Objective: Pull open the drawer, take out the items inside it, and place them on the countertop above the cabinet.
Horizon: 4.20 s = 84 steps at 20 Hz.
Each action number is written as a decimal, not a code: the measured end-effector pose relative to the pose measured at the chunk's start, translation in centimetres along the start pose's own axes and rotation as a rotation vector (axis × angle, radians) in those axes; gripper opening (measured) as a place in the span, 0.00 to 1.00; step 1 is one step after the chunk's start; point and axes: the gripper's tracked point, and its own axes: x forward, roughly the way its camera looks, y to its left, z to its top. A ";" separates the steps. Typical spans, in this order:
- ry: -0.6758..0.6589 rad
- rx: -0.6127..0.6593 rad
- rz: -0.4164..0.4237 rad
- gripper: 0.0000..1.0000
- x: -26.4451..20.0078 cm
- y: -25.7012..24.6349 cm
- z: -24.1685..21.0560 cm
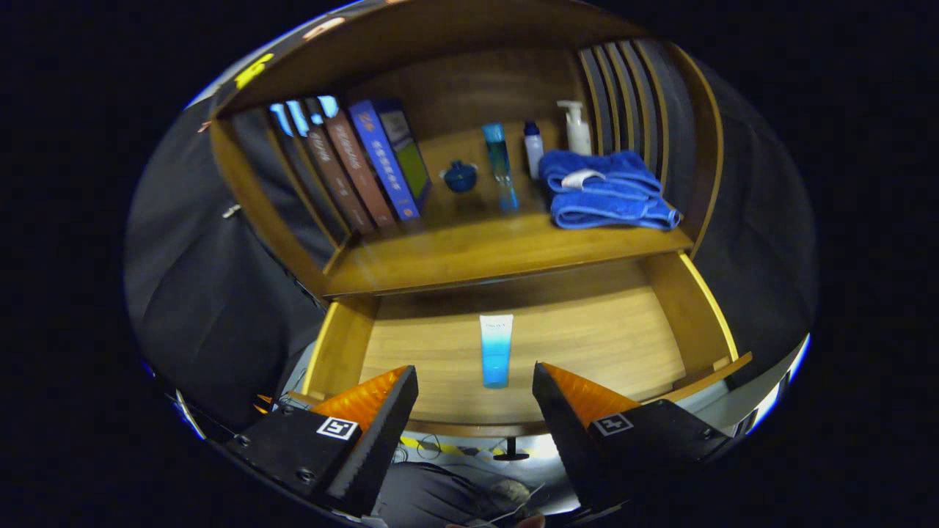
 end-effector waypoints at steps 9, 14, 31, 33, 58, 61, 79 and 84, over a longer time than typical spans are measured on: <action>0.361 0.010 -0.071 0.94 10.6 -0.3 -2.8; 0.419 -0.059 -0.130 0.83 13.4 -0.8 -4.3; 0.370 -0.057 -0.095 0.39 8.5 -1.8 -4.5; 0.345 -0.048 -0.075 0.39 6.9 -2.2 -3.8; 0.240 -0.094 -0.117 0.39 12.4 -1.1 14.6; 0.242 -0.086 -0.114 0.40 12.8 -1.1 15.1; -0.129 -0.109 -0.143 1.00 6.1 -1.1 15.9; -0.382 -0.068 -0.121 1.00 0.6 -0.8 13.7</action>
